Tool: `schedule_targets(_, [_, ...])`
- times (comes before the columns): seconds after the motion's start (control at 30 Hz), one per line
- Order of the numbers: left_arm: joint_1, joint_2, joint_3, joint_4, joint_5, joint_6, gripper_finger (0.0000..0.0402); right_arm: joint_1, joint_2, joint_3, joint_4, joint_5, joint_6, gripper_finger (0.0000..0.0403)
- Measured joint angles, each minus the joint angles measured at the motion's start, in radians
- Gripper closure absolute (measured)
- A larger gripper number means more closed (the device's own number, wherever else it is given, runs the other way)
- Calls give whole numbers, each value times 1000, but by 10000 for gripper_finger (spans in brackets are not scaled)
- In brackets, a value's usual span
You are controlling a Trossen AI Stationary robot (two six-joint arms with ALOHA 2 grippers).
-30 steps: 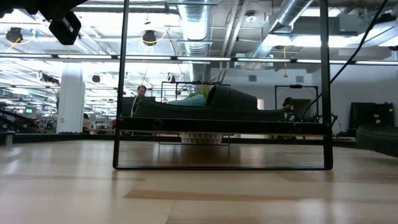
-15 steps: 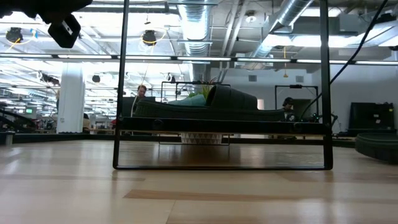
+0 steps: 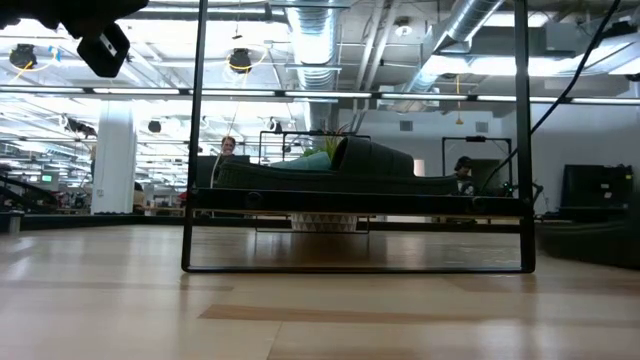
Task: Pick and place slides into the shelf
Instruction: Put the black slides on the shelf
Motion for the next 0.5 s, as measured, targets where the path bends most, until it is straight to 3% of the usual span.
schedule_targets(0.3, [0,0,0,-1,0,0,358,19,-69,2,-52,-26,-18,403])
schedule_targets(0.5, [0,0,0,0,0,0,358,43,-96,53,-235,-77,-19,402])
